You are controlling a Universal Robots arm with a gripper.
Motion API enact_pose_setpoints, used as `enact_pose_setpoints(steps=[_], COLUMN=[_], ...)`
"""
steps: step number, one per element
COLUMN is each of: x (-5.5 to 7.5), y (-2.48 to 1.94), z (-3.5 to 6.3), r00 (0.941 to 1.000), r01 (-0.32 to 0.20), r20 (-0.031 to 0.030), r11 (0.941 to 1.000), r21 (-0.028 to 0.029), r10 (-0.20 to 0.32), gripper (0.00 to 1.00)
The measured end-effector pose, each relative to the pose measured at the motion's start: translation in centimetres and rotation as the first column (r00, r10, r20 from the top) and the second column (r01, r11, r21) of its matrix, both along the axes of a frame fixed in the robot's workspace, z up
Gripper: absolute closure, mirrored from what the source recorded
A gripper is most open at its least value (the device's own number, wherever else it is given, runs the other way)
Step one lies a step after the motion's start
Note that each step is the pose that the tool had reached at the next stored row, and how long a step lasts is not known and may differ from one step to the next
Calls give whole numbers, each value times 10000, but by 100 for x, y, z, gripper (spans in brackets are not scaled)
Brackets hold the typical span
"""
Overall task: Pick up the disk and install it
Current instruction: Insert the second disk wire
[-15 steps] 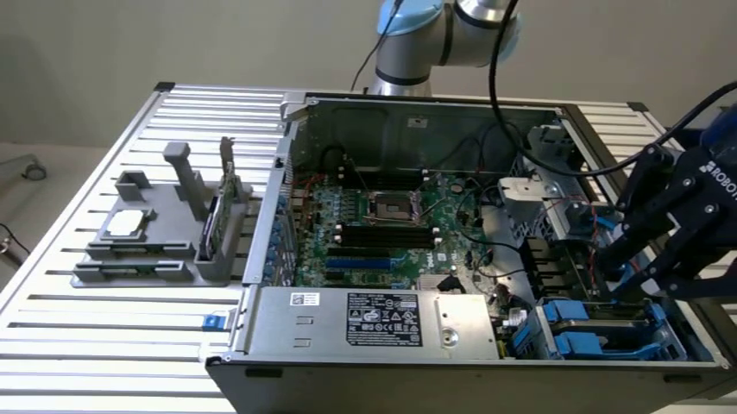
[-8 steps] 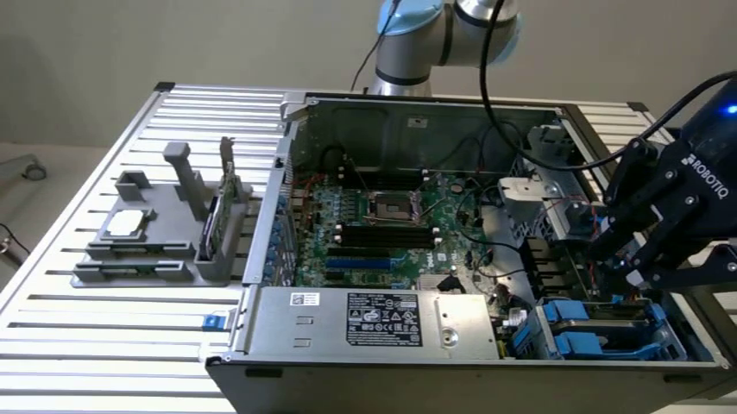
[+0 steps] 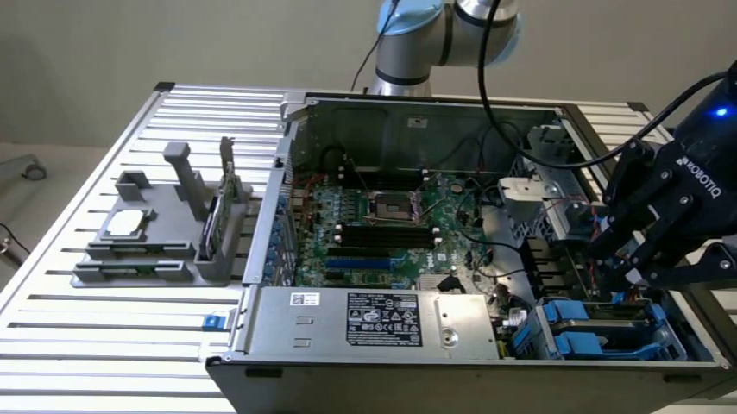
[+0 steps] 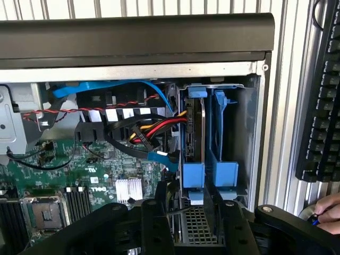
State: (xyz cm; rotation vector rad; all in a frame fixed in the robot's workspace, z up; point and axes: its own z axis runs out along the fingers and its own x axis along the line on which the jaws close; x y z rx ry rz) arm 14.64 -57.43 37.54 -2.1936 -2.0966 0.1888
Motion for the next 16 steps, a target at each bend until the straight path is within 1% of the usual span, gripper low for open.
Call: enact_pose_setpoints(steps=[2,3,4,7,12,16], x=[-3,-10,-20,-42,-43,-42], y=[3,6,10,28,58,73], z=[-18,-25,-31,-48,-66,-72], r00=[9999,9999,9998,9997,9993,9990], r01=[0,0,-1,-3,-4,-5], r20=[118,161,189,246,374,444], r11=[10000,10000,10000,10000,10000,10000], r21=[-3,-5,-4,-2,-1,-2], r10=[0,0,1,3,4,5], gripper=[59,59,59,59,59,59])
